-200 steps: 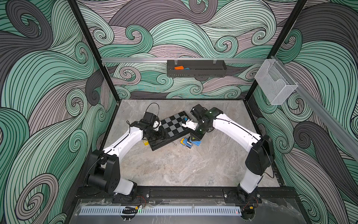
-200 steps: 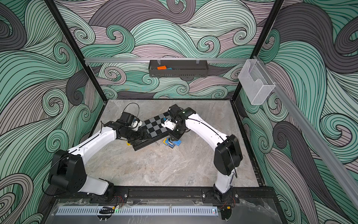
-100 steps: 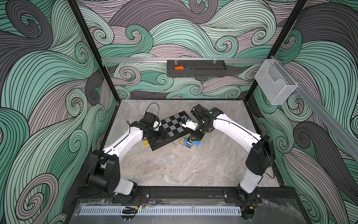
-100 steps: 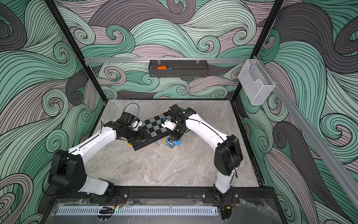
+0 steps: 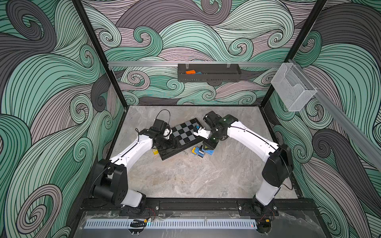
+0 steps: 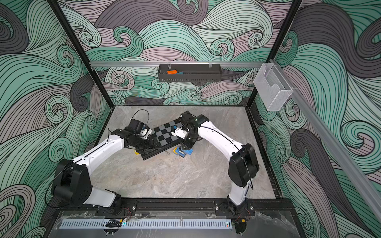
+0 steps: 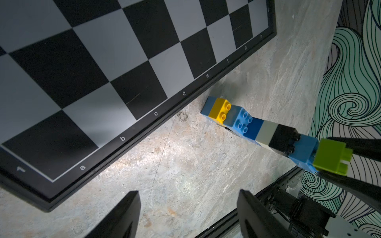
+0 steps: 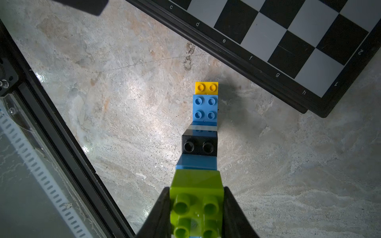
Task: Assemble a giraffe with lego
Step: Assemble the lego brick with the lego brick.
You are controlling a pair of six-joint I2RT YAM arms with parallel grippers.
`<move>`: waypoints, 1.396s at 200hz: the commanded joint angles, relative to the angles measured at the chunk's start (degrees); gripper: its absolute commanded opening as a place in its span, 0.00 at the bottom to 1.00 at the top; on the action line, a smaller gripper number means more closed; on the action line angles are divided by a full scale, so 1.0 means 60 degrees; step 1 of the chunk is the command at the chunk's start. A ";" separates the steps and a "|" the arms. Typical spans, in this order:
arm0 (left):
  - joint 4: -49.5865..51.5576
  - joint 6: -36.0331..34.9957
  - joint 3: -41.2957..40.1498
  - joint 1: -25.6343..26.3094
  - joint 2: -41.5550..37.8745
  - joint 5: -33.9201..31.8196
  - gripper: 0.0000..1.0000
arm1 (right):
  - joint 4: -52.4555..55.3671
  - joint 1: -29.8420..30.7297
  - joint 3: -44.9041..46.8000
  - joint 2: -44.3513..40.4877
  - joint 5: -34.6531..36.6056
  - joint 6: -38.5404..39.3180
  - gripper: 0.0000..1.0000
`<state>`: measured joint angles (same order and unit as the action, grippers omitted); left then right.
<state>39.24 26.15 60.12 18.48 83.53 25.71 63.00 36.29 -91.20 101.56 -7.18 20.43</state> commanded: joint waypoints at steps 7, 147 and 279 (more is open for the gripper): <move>0.0101 0.0060 0.0176 0.0069 -0.0024 -0.0023 0.78 | 0.0303 0.0012 0.0474 0.0365 0.0502 0.0285 0.15; 0.0008 0.0271 0.0132 0.0260 0.0053 -0.0170 0.78 | 0.0007 0.0155 0.0609 0.0373 0.0735 0.0199 0.17; 0.0007 0.0286 0.0132 0.0289 0.0031 -0.0170 0.78 | -0.0085 0.0273 0.0659 0.0059 0.0812 -0.0256 0.19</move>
<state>38.98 27.68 60.12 19.70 83.53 25.04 60.97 37.63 -90.17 100.53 -3.68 20.23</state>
